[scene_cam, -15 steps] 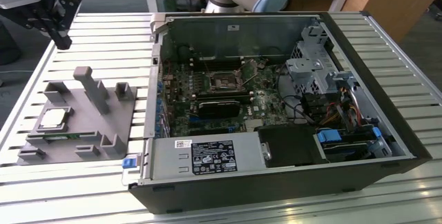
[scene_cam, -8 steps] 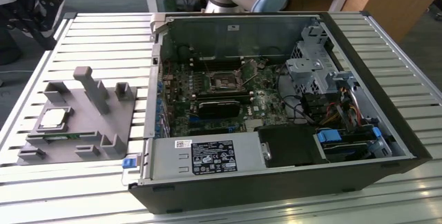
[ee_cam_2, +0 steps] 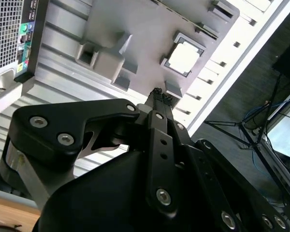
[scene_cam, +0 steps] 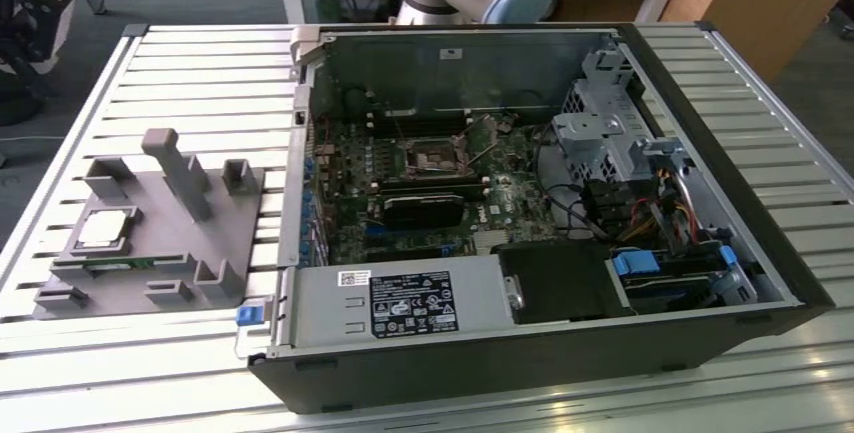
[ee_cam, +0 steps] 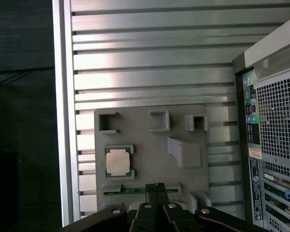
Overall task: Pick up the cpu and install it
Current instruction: 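Reach for the cpu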
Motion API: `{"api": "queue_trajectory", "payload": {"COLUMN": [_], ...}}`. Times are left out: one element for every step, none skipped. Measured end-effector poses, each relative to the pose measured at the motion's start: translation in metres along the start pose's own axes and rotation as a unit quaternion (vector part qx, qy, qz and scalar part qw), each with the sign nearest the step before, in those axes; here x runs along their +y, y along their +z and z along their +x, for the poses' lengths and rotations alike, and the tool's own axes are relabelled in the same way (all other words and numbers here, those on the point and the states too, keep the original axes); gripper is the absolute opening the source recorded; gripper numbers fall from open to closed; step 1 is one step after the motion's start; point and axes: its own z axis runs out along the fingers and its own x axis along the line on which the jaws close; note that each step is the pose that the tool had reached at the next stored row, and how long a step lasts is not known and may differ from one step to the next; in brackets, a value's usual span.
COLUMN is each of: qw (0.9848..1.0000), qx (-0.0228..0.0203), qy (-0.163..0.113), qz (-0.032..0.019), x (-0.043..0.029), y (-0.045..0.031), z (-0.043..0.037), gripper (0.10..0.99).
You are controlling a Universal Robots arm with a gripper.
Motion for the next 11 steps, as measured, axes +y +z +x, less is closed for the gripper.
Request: {"api": "queue_trajectory", "payload": {"qw": [1.0000, 1.0000, 1.0000, 1.0000, 1.0000, 1.0000, 1.0000, 1.0000, 1.0000, 1.0000, 1.0000], "qx": [-0.0001, -0.0001, -0.0001, 0.0000, 0.0000, -0.0001, -0.0001, 0.0000, 0.0000, 0.0000, -0.0001], "qy": [0.000, 0.000, 0.000, 0.000, 0.000, 0.000, 0.000, 0.000, 0.000, 0.000, 0.000], "qz": [-0.0001, -0.0001, -0.0001, 0.0000, -0.0001, 0.0000, -0.0001, 0.0000, -0.0001, 0.0000, 0.0000], "x": [-0.0003, -0.0007, -0.0010, -0.0014, -0.0017, -0.0020, -0.0023, -0.0026, -0.0028, -0.0031, -0.0033], "y": [0.0001, 0.0001, 0.0000, 0.0000, 0.0000, 0.0000, 0.0000, 0.0000, 0.0000, 0.0001, 0.0001], "z": [0.0045, 0.0090, 0.0134, 0.0179, 0.0222, 0.0264, 0.0306, 0.0340, 0.0372, 0.0405, 0.0435], "gripper": [0.106, 0.106, 0.106, 0.106, 0.106, 0.106, 0.106, 0.106, 0.106, 0.106, 0.106]}}
